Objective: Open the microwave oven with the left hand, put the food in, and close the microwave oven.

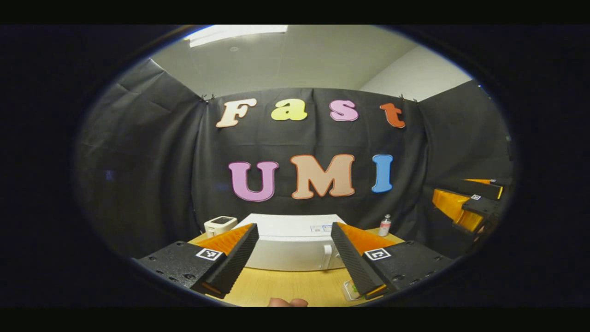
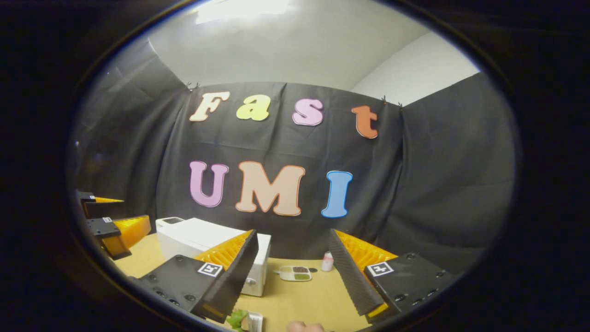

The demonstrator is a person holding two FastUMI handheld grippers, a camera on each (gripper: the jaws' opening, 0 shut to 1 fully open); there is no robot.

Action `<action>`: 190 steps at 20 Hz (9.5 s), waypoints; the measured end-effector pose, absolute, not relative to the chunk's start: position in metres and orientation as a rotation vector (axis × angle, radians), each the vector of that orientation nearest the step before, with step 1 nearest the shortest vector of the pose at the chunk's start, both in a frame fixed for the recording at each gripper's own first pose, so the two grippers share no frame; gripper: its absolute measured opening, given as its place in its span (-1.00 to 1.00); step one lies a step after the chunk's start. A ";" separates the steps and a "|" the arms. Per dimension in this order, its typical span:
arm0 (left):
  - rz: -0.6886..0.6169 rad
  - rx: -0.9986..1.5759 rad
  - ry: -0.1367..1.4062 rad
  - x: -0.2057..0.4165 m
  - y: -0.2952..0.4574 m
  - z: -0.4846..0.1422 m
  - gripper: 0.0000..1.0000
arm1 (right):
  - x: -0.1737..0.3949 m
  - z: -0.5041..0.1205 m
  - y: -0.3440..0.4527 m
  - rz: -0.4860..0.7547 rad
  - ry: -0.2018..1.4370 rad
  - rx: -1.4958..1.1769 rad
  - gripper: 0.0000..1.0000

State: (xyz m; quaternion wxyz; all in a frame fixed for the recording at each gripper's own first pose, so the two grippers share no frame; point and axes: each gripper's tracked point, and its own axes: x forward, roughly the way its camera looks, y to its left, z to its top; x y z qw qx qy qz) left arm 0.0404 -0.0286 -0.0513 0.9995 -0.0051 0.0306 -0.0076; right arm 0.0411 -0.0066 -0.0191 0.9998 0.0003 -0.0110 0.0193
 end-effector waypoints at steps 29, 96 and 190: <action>-0.190 -0.020 0.516 0.190 -0.114 -0.346 0.94 | 0.030 -0.046 -0.101 -0.190 0.074 -0.119 0.94; 0.034 -0.061 0.710 -0.076 0.184 -0.337 0.98 | 0.009 -0.055 0.106 0.091 0.109 0.144 0.93; 0.183 -0.026 0.171 0.003 0.168 -0.040 0.92 | 0.143 -0.337 0.354 0.213 0.788 0.865 -0.05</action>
